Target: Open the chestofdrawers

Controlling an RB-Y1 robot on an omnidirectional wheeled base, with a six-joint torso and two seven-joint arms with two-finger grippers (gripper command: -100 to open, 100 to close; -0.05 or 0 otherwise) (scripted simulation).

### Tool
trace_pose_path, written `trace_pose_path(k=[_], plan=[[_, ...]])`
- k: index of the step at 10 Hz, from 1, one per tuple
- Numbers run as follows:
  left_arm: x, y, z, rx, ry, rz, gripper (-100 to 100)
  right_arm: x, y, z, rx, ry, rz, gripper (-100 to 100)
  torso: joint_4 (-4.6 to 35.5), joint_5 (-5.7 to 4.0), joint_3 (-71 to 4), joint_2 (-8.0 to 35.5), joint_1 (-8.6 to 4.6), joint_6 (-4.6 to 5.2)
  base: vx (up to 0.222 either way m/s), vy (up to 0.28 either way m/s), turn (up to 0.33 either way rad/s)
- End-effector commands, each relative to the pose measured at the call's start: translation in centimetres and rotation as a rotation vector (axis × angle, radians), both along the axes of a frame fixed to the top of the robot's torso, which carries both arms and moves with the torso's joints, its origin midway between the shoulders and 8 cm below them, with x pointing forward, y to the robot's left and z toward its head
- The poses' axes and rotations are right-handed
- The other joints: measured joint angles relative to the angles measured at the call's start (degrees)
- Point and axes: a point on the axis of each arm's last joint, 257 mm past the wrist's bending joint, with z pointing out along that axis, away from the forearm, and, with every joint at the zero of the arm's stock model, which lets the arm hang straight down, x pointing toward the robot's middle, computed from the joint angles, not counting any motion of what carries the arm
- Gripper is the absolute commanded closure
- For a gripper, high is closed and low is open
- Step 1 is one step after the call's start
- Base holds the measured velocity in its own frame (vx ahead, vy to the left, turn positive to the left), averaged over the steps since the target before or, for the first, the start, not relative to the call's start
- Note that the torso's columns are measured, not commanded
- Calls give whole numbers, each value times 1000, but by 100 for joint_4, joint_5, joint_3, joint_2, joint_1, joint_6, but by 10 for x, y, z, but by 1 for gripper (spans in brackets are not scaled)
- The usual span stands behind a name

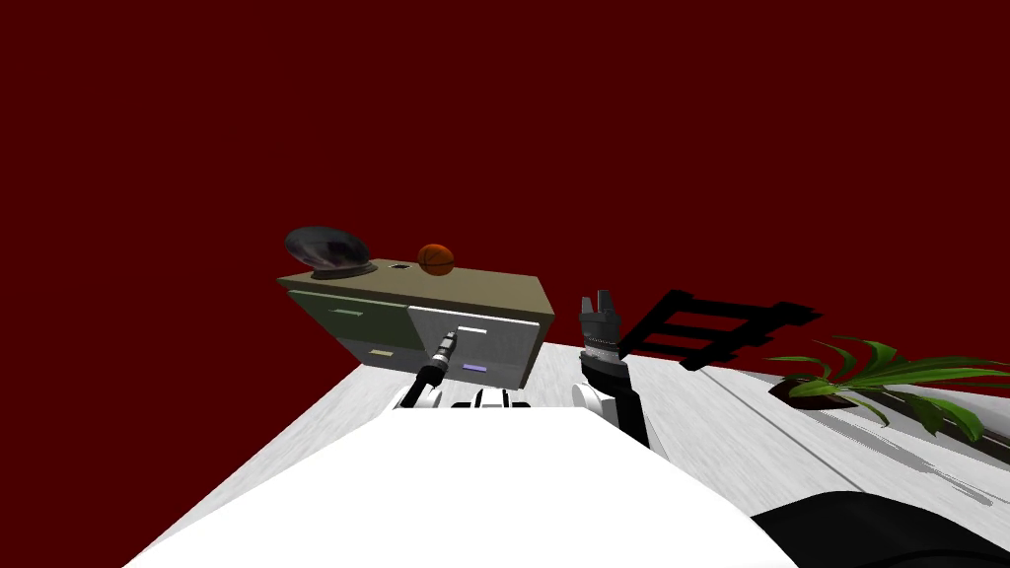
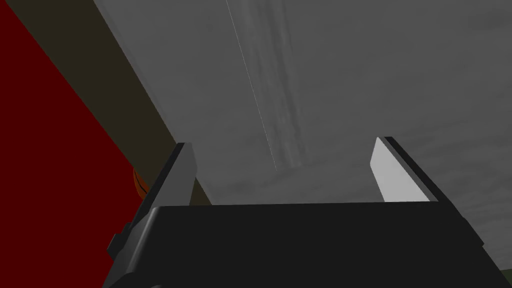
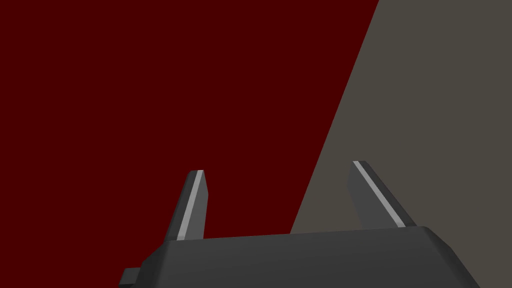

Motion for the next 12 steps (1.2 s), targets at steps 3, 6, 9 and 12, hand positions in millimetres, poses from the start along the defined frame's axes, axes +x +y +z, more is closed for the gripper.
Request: trace_pose_path(k=[3,6,9,12], plan=[[3,0,1,2,2,3,100,0,0,0,0,0,0,0,4,-2,12,21,-6,-6,-5,-1,66],[-5,-5,6,1,0,-10,100,0,0,0,0,0,0,0,9,2,22,36,3,-1,-157,17,5],[-3,-5,5,0,15,-9,-100,0,0,0,0,0,0,0,-4,-2,-10,-19,-6,-2,-68,-9,-10],[0,-5,4,-1,39,-5,-100,0,0,0,0,0,0,0,-9,-2,-18,-27,-7,-3,145,-59,-22]])
